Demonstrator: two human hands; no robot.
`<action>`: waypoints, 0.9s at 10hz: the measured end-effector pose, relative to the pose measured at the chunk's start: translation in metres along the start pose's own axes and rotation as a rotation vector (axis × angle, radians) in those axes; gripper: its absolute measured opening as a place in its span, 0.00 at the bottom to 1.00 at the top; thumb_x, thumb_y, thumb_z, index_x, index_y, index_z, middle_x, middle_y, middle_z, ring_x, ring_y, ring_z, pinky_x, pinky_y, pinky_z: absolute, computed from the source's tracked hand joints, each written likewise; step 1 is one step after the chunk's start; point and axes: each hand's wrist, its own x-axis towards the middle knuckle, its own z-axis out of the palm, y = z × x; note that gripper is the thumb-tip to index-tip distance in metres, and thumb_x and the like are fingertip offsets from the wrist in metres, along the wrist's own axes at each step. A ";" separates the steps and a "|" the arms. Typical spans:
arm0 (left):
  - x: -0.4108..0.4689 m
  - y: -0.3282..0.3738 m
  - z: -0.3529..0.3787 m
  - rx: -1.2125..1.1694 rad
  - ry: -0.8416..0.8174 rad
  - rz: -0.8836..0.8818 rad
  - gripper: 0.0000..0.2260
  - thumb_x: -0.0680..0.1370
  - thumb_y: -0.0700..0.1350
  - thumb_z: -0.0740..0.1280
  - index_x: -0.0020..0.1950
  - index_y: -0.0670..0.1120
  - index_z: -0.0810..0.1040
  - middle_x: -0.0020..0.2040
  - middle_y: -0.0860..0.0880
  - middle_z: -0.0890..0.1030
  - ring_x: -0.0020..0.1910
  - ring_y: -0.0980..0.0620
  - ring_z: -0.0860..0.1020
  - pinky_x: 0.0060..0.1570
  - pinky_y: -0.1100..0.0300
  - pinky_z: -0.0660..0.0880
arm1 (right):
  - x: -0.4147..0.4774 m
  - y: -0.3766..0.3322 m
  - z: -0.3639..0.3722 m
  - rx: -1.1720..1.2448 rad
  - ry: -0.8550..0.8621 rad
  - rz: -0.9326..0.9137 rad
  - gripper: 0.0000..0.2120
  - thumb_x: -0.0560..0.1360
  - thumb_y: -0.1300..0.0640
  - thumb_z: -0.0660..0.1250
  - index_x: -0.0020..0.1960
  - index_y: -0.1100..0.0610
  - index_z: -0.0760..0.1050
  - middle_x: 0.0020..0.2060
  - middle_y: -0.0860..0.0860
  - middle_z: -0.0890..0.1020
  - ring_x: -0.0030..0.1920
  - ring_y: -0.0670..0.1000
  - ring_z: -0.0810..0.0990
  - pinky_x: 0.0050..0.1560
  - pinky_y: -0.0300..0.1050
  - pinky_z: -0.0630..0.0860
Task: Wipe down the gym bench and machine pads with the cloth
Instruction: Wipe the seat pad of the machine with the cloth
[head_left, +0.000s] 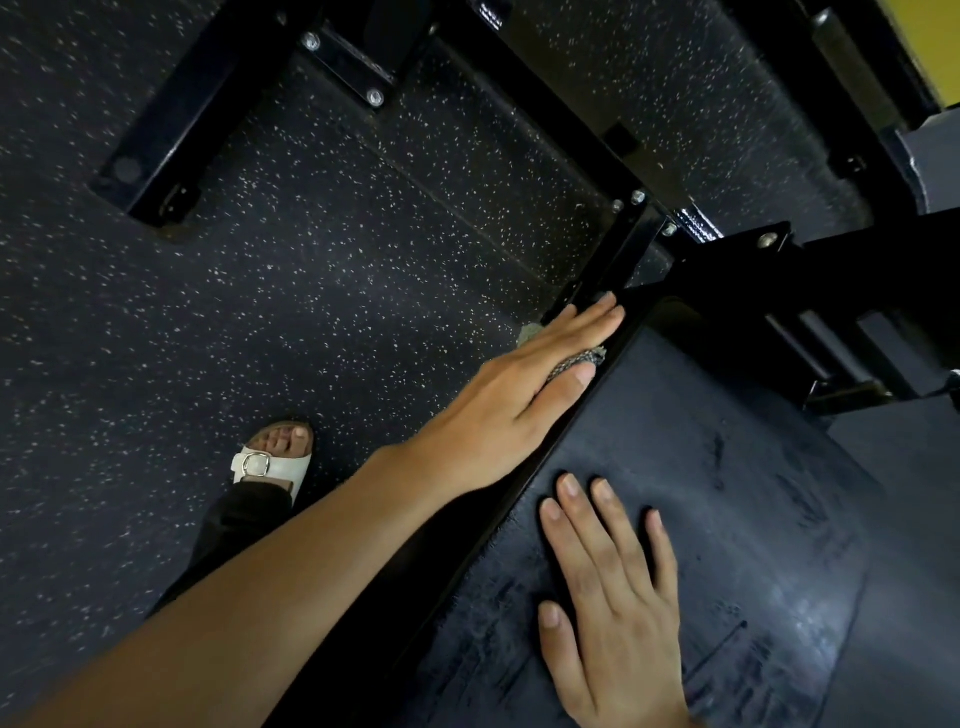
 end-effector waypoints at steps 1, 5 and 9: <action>0.010 0.002 -0.001 0.008 -0.017 -0.006 0.21 0.85 0.45 0.55 0.79 0.47 0.61 0.79 0.54 0.60 0.79 0.59 0.52 0.74 0.70 0.50 | 0.000 0.000 0.000 0.001 0.005 -0.001 0.26 0.84 0.45 0.44 0.80 0.49 0.54 0.79 0.44 0.58 0.78 0.49 0.59 0.77 0.55 0.51; -0.046 -0.010 -0.005 0.019 -0.011 -0.086 0.21 0.83 0.54 0.51 0.77 0.58 0.59 0.78 0.61 0.60 0.78 0.62 0.52 0.78 0.44 0.52 | 0.001 0.000 -0.003 -0.004 -0.006 -0.003 0.26 0.84 0.45 0.45 0.80 0.49 0.53 0.79 0.44 0.57 0.78 0.49 0.57 0.78 0.54 0.49; -0.016 -0.008 -0.003 0.023 -0.048 -0.051 0.22 0.85 0.50 0.52 0.79 0.52 0.58 0.79 0.58 0.58 0.78 0.63 0.52 0.78 0.61 0.44 | 0.000 0.001 -0.003 -0.009 -0.016 0.023 0.26 0.84 0.45 0.45 0.80 0.51 0.52 0.79 0.45 0.56 0.79 0.49 0.56 0.78 0.50 0.49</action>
